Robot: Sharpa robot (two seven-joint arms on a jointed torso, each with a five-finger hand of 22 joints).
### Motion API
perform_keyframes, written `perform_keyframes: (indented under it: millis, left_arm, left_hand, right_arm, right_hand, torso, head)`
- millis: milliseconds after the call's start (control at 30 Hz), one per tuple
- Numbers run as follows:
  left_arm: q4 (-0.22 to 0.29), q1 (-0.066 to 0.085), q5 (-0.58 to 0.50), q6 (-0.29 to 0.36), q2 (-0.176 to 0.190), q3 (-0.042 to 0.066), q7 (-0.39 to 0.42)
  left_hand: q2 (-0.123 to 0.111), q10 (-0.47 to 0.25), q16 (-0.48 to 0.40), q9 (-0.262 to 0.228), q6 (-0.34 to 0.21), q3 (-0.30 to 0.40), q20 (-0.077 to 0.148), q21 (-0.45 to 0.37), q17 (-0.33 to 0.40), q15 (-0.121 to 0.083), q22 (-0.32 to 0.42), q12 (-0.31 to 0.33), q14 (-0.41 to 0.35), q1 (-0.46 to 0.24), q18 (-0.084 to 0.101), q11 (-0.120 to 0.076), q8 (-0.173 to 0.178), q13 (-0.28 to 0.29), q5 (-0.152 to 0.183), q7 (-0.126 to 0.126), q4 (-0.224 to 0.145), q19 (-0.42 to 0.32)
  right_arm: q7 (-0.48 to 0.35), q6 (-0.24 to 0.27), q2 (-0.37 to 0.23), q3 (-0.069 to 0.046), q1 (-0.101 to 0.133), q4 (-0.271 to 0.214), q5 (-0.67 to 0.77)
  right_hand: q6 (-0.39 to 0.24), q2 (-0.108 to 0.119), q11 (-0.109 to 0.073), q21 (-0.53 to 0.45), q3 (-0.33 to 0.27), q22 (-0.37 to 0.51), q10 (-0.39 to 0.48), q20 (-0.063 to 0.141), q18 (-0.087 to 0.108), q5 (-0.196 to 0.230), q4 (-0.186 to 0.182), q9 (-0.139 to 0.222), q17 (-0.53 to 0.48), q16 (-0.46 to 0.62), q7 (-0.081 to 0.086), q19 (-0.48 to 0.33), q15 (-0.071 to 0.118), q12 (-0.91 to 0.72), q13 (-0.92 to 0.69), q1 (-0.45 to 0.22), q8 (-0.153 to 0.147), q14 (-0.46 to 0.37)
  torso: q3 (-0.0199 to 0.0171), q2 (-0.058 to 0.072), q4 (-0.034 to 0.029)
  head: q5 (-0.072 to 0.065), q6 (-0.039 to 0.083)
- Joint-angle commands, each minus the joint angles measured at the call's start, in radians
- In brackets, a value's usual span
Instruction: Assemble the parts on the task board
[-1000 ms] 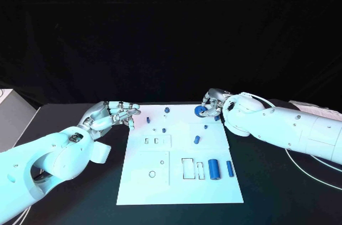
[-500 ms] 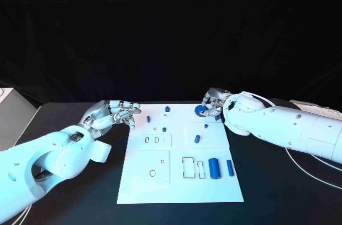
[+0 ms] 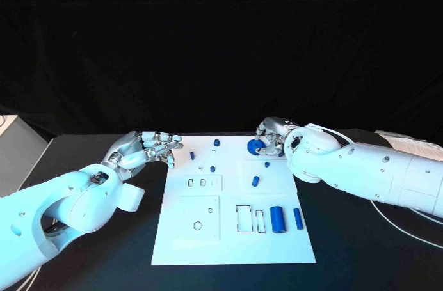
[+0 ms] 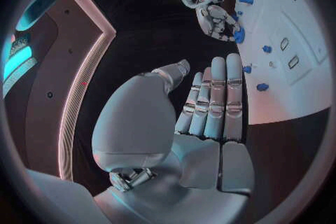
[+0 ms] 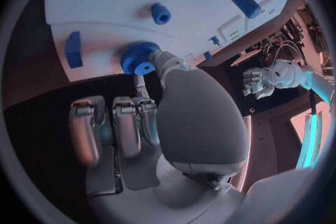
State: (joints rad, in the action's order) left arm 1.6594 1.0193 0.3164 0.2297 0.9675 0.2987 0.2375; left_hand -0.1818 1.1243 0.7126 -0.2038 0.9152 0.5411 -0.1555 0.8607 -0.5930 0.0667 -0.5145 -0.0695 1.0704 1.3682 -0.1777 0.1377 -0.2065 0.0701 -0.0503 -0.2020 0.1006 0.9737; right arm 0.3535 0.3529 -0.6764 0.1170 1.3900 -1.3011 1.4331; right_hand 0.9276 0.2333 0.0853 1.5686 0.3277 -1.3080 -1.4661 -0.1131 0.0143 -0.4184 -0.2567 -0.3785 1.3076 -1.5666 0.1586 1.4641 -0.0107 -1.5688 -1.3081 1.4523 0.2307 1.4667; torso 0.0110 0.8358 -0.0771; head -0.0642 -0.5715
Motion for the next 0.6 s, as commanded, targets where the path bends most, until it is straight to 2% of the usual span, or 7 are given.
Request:
perform_keyframes:
  millis: [33,300,333,467,600]
  left_arm:
    - [0.001,0.001,0.003,-0.017,-0.003,0.001,0.004]
    - [0.000,0.001,0.003,-0.017,-0.004,0.001,0.004]
    - [0.000,0.001,0.003,-0.017,-0.004,0.001,0.004]
    - [0.002,0.001,0.003,-0.017,-0.005,0.001,0.004]
    - [0.002,0.001,0.003,-0.018,-0.007,0.001,0.004]
  left_hand:
    - [-0.004,-0.009,0.004,-0.001,-0.006,0.007,-0.001,0.004,-0.001,-0.003,-0.001,0.004,-0.006,-0.005,-0.005,0.000,0.003,0.001,-0.002,0.001,-0.002,-0.007]
    - [-0.003,-0.009,0.005,-0.002,-0.006,0.008,-0.001,0.007,-0.002,-0.003,-0.003,0.004,-0.007,-0.004,-0.005,0.000,0.003,0.001,-0.002,0.001,-0.003,-0.008]
    - [-0.003,-0.009,0.005,-0.002,-0.006,0.008,-0.001,0.007,-0.002,-0.003,-0.003,0.004,-0.007,-0.004,-0.005,0.000,0.003,0.001,-0.002,0.001,-0.003,-0.008]
    - [-0.003,-0.009,0.005,-0.002,-0.006,0.008,-0.001,0.007,-0.002,-0.003,-0.003,0.004,-0.007,-0.004,-0.005,0.000,0.003,0.001,-0.002,0.001,-0.003,-0.008]
    - [-0.003,-0.009,0.005,-0.002,-0.006,0.008,-0.001,0.007,-0.002,-0.003,-0.003,0.004,-0.007,-0.004,-0.005,0.000,0.003,0.001,-0.002,0.001,-0.003,-0.008]
  right_arm:
    - [-0.012,0.059,-0.003,-0.002,0.002,-0.030,0.094]
    - [-0.006,0.096,0.018,-0.006,0.008,-0.093,0.159]
    - [-0.007,0.096,0.024,-0.006,0.008,-0.095,0.162]
    - [-0.008,0.100,0.074,-0.004,0.004,-0.088,0.185]
    - [-0.001,0.101,0.113,-0.002,-0.004,-0.069,0.201]
  right_hand:
    - [0.005,0.007,-0.009,0.002,0.004,-0.263,-0.105,0.006,-0.014,0.007,0.000,-0.002,0.263,-0.004,-0.001,0.107,0.007,-0.002,-0.263,-0.003,0.003,0.104]
    - [0.009,0.011,-0.010,0.002,0.007,-0.263,-0.105,0.006,-0.014,0.017,-0.001,-0.001,0.263,-0.004,-0.003,0.107,0.008,-0.002,-0.263,-0.008,0.003,0.104]
    - [0.009,0.011,-0.010,0.002,0.007,-0.263,-0.105,0.006,-0.014,0.017,-0.001,-0.001,0.263,-0.004,-0.003,0.107,0.008,-0.002,-0.263,-0.008,0.003,0.104]
    - [0.010,0.011,-0.011,0.002,0.008,-0.263,-0.105,0.007,-0.014,0.018,-0.001,-0.001,0.263,-0.004,-0.003,0.107,0.008,-0.002,-0.263,-0.009,0.004,0.104]
    - [0.010,0.011,-0.011,0.002,0.009,-0.263,-0.105,0.007,-0.014,0.019,-0.001,-0.001,0.263,-0.004,-0.004,0.107,0.008,-0.002,-0.263,-0.009,0.004,0.104]
  torso:
    - [0.0015,-0.002,-0.0001]
    - [0.0028,-0.001,-0.0013]
    - [0.0036,-0.001,-0.0016]
    - [0.0015,0.001,-0.0012]
    - [0.0026,0.002,-0.0048]
  head:
    - [0.001,0.001]
    - [0.007,0.006]
    - [0.008,0.006]
    - [0.009,0.006]
    - [0.011,0.008]
